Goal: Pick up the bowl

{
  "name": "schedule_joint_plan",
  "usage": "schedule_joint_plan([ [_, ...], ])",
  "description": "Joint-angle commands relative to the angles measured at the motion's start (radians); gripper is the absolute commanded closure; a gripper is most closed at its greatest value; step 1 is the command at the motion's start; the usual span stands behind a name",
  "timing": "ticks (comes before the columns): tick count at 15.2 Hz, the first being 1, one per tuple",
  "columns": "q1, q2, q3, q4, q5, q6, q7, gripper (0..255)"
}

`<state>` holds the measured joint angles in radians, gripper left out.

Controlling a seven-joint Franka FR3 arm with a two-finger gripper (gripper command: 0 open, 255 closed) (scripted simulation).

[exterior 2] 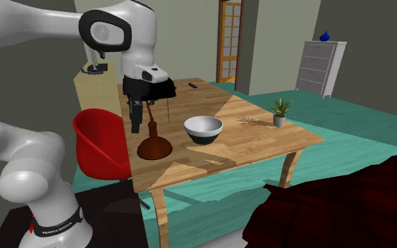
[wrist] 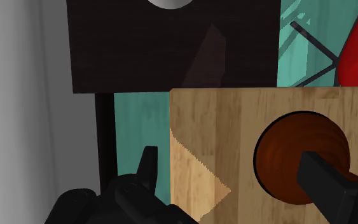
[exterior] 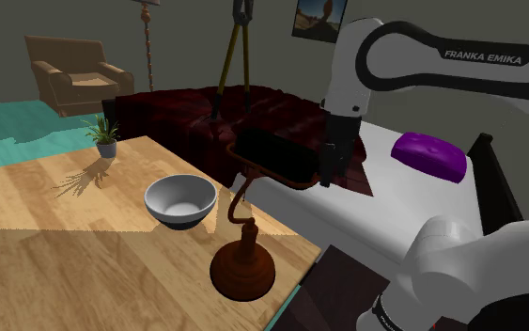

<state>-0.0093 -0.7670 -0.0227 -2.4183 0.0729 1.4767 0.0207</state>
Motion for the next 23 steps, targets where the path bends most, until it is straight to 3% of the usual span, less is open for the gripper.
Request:
schedule_joint_plan([
  [1,0.0,0.0,0.0,0.0,0.0,0.0,0.0,0],
  [12,0.024,0.399,0.073,0.188,0.055,0.244,0.095,0],
  [23,0.044,0.812,0.116,0.53,0.047,0.349,0.192,0],
])
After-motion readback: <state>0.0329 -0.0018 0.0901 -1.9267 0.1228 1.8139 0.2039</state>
